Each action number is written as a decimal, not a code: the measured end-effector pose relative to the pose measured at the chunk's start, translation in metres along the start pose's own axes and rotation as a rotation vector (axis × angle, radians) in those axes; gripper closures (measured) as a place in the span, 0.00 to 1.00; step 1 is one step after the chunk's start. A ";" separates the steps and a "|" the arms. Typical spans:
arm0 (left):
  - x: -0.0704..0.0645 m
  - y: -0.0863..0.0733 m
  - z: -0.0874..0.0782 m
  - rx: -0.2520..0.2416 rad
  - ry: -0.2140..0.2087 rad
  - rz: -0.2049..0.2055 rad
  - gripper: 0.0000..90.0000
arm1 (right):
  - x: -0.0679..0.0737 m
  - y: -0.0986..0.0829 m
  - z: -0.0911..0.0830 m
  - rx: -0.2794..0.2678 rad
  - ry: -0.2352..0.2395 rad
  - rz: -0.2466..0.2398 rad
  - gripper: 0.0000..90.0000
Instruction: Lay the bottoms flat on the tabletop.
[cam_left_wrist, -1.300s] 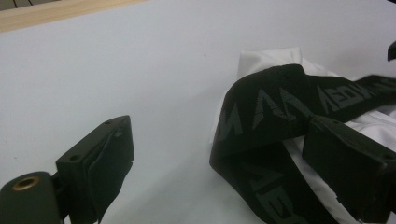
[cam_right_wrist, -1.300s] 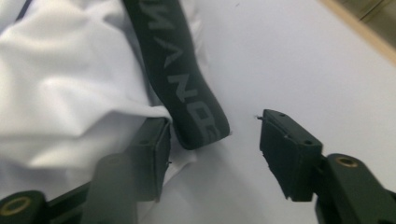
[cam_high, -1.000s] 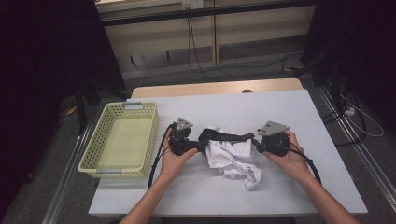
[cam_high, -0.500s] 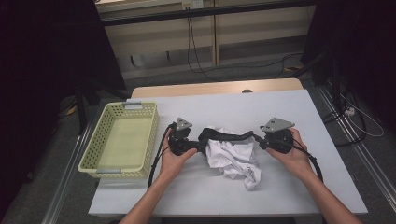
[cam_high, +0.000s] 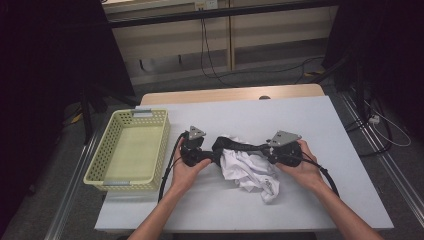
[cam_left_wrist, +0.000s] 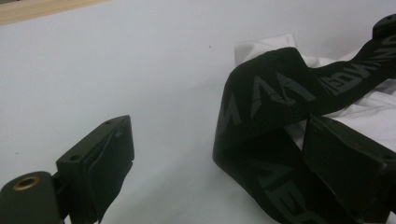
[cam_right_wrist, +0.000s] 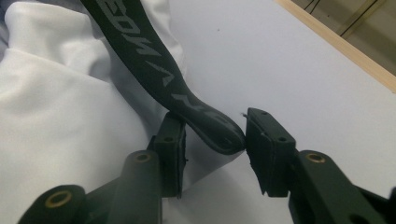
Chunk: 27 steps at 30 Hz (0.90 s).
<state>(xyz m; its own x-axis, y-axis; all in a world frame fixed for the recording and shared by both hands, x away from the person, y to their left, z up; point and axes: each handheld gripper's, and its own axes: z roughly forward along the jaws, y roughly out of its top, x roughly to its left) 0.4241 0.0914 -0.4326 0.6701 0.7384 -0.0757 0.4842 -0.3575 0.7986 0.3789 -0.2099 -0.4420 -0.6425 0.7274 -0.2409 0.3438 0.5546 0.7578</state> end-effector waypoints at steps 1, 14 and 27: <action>0.001 0.000 -0.001 0.002 0.007 0.009 0.10 | -0.001 0.000 0.000 -0.004 0.000 -0.001 0.72; 0.002 -0.001 0.002 0.003 0.004 -0.003 0.11 | 0.002 0.004 -0.006 -0.060 0.057 -0.017 0.71; 0.005 0.000 0.002 0.003 0.023 0.000 0.11 | 0.013 0.007 -0.002 -0.051 0.101 -0.042 0.61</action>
<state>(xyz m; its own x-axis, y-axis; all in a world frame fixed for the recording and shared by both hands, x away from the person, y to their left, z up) 0.4288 0.0945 -0.4344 0.6570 0.7514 -0.0619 0.4862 -0.3595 0.7965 0.3717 -0.1977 -0.4381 -0.7224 0.6579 -0.2128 0.2815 0.5610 0.7785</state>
